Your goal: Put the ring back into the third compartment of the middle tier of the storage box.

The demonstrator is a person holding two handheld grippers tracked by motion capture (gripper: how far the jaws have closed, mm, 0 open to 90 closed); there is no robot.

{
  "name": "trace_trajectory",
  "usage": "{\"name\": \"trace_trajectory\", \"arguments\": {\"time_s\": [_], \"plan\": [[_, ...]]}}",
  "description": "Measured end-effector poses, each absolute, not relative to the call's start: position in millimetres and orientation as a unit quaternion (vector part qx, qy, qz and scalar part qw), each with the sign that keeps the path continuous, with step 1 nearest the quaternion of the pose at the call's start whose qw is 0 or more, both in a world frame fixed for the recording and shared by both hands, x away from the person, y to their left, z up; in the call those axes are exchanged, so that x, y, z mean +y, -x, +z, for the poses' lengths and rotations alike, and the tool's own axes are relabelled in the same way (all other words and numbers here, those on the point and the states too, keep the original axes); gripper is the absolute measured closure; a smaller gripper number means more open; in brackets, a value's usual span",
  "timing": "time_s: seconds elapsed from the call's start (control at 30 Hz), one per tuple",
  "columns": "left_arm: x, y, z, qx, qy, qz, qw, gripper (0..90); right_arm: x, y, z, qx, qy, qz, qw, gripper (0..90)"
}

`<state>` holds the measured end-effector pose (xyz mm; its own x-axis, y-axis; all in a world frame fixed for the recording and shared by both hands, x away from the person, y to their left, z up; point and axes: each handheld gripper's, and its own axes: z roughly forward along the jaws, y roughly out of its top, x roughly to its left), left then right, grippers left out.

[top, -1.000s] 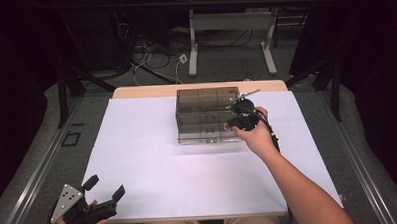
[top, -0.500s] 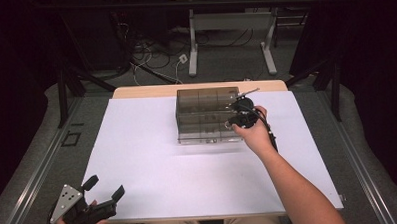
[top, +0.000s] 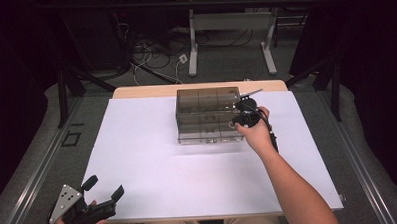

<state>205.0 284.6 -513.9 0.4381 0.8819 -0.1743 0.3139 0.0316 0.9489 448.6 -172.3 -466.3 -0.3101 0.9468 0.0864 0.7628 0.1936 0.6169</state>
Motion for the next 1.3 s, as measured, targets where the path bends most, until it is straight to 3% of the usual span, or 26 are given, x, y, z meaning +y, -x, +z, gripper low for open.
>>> {"name": "trace_trajectory", "arguments": {"time_s": [0.77, 1.03, 1.3], "plan": [[284, -206, -515, 0.463, -0.647, 0.257, 0.549, 1.9, -174, -448, -469, 0.754, -0.564, 0.297, 0.160, 84.9], [284, -206, -515, 0.464, -0.647, 0.257, 0.548, 1.9, -172, -442, -466, 0.761, -0.549, 0.305, 0.165, 77.9], [284, -206, -515, 0.463, -0.647, 0.257, 0.548, 1.9, -175, -434, -462, 0.756, -0.543, 0.323, 0.171, 65.1]]}}
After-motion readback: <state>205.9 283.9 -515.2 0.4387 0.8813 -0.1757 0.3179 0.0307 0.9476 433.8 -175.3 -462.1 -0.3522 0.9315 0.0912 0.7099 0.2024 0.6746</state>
